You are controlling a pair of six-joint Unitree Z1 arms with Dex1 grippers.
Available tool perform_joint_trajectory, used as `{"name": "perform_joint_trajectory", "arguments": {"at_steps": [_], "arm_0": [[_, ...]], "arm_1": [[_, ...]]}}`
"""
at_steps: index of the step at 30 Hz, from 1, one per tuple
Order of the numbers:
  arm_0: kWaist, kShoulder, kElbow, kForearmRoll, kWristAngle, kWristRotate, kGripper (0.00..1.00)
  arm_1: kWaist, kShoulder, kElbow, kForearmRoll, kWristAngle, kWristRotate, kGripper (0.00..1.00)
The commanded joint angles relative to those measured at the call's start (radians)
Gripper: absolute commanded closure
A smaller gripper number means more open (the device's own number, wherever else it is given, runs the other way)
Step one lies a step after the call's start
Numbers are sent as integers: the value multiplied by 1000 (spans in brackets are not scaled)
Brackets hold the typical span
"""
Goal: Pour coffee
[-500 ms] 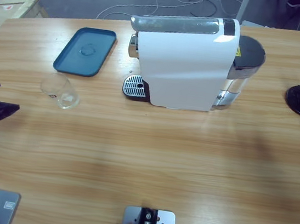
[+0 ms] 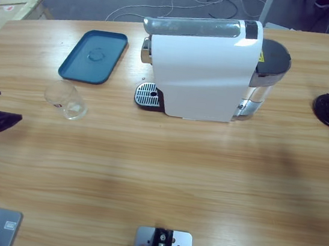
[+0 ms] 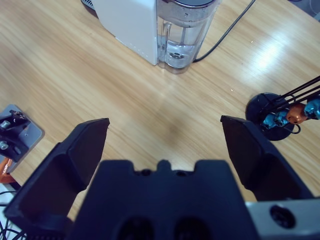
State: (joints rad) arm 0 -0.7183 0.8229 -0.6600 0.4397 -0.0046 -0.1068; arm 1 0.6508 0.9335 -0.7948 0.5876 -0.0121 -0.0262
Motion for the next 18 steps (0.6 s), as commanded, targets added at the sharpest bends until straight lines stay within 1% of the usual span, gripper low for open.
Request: {"name": "perform_joint_trajectory", "arguments": {"at_steps": [1, 3, 5, 8, 9, 11, 13, 15, 17, 18], "arm_0": [[-8, 266, -226, -52, -2, -47, 0], [13, 333, -255, -74, -6, -114, 0], [54, 396, -272, -119, -60, -208, 0], [132, 498, -330, -128, -200, -419, 0], [167, 539, -343, -141, -265, -519, 0], [209, 611, -346, -197, -351, -653, 3], [230, 687, -347, -281, -449, -723, 35], [246, 764, -358, -352, -545, -774, 43], [252, 814, -375, -411, -594, -790, 71], [254, 830, -384, -444, -598, -788, 124]], "arm_1": [[-17, -3, 31, -6, -11, -2, 0], [-17, 2, 31, -6, -15, 0, 0], [-17, 7, 36, -19, -16, 0, 0], [-17, 10, 40, -27, -21, 1, 0], [-17, 12, 40, -28, -25, 1, 0], [-17, 18, 40, -29, -31, 2, 0], [-17, 23, 40, -31, -31, 2, 0], [-17, 28, 41, -34, -31, 2, 0], [-17, 28, 46, -43, -30, 1, 0], [-17, 28, 49, -47, -29, 1, 0]]}}
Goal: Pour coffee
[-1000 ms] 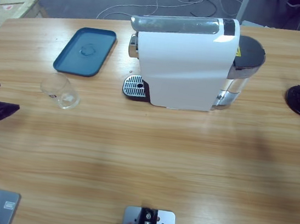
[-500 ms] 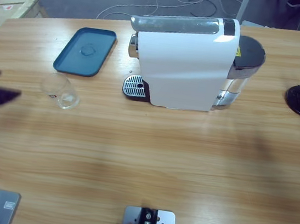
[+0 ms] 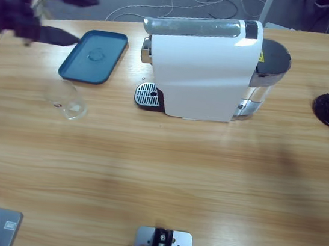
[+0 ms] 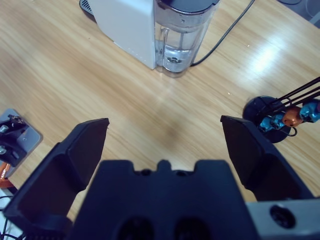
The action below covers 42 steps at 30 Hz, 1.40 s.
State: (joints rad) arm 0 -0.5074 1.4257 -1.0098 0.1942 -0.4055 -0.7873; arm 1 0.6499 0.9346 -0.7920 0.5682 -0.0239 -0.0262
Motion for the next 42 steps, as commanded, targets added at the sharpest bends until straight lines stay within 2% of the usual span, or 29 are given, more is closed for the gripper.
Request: {"name": "perform_joint_trajectory", "arguments": {"at_steps": [1, 5, 8, 16, 18, 20, 21, 35, 38, 42], "arm_0": [[43, 245, -46, -215, -198, -109, 185], [41, 313, -104, -233, -254, -108, 213], [19, 370, -153, -241, -316, -112, 398], [-30, 386, -135, -249, -332, -125, 415], [-33, 386, -128, -249, -334, -125, 633], [-34, 385, -129, -257, -334, -124, 978], [-34, 381, -130, -266, -332, -124, 1000], [-91, 277, -143, -274, -273, -161, 1000], [-108, 242, -207, -272, -241, -184, 1000], [-142, 236, -374, -234, -215, -210, 1000]], "arm_1": [[-16, 27, 47, -29, -19, 0, 0], [-16, 30, 48, -34, -19, 0, 0], [-16, 42, 48, -40, -19, -1, 0], [-16, 59, 54, -56, -21, -1, 0], [-16, 58, 54, -56, -21, -1, 0], [-16, 58, 54, -56, -21, -1, 0], [-16, 58, 54, -56, -21, -1, 0], [-16, 71, 59, -65, -18, 0, 0], [-16, 62, 57, -64, -19, 2, 0], [-16, 51, 33, -59, -32, 3, 0]]}}
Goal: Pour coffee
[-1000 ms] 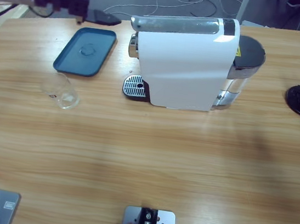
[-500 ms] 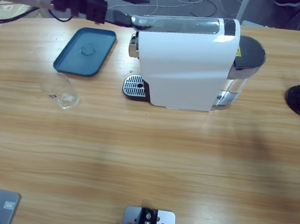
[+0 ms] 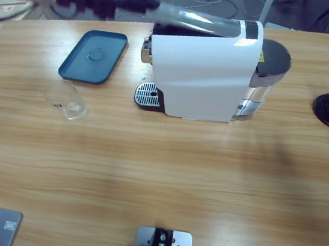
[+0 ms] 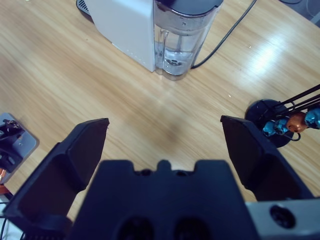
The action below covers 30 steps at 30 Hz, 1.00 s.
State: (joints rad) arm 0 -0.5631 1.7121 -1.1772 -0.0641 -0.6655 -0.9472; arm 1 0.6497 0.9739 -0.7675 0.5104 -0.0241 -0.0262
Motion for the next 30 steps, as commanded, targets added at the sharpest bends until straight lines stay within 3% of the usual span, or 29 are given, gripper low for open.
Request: {"name": "perform_joint_trajectory", "arguments": {"at_steps": [1, 3, 5, 6, 8, 12, 14, 20, 24, 26, 30], "arm_0": [[-97, -51, -245, 29, 61, -47, 1000], [-113, -56, -277, 24, 69, 32, 1000], [-150, -89, -259, 27, 83, 345, 135], [-166, -119, -218, 39, 115, 484, 46], [-181, -194, -104, 80, 226, 702, 15], [-284, -355, 102, 289, 701, 1088, 9], [-322, -404, 206, 297, 865, 1154, 9], [-323, -511, 358, 290, 847, 1019, 9], [-329, -523, 367, 290, 847, 971, 9], [-330, -529, 366, 290, 847, 954, 9], [-330, -526, 359, 279, 848, 944, 9]], "arm_1": [[-16, 4, -4, -1, -47, 3, 0], [-18, 5, -29, 5, -99, 6, 0], [-57, 20, -59, 41, -161, 43, 0], [-79, 24, -64, 55, -191, 76, 0], [-137, 21, -58, 63, -267, 163, 0], [-325, 39, -26, 50, -299, 227, 23], [-400, 38, 2, -2, -292, 227, 62], [-476, 180, 70, -208, -219, 220, 115], [-478, 266, 76, -296, -202, 232, 116], [-478, 297, 75, -321, -196, 233, 179], [-501, 336, 82, -349, -195, 233, 202]]}}
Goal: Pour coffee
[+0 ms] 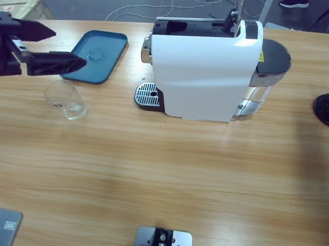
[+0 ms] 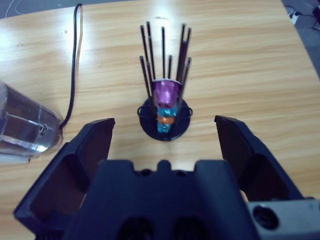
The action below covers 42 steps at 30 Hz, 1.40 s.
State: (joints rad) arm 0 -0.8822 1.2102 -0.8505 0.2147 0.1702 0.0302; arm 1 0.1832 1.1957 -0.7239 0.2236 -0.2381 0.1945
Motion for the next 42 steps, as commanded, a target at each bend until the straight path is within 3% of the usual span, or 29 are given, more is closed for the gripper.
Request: {"name": "perform_joint_trajectory", "arguments": {"at_steps": [1, 4, 13, 15, 18, 21, 32, 36, 42], "arm_0": [[-11, -20, 33, 0, 12, -36, 9], [-11, -17, 33, 0, 11, -42, 9], [-11, -21, -13, 0, 11, -44, 9], [-11, -20, -10, 0, 11, -47, 9], [-11, -20, -7, 0, 11, -47, 9], [-11, -17, -4, 0, 7, -48, 9], [-11, -24, 2, 0, 5, -49, 9], [-11, -26, 9, 0, 3, -49, 9], [-11, -27, 12, 0, -2, -49, 9]], "arm_1": [[-37, 119, 45, -67, 17, 11, 204], [-51, 136, 70, -102, 21, 9, 326], [-73, 194, 70, -182, 33, 4, 345], [-76, 204, 70, -191, 34, 5, 443], [-87, 213, 69, -197, 42, 3, 465], [-96, 213, 68, -199, 43, 1, 689], [-117, 226, 44, -202, 68, -1, 718], [-117, 219, 42, -205, 81, -4, 992], [-117, 191, 30, -199, 96, -6, 1000]]}}
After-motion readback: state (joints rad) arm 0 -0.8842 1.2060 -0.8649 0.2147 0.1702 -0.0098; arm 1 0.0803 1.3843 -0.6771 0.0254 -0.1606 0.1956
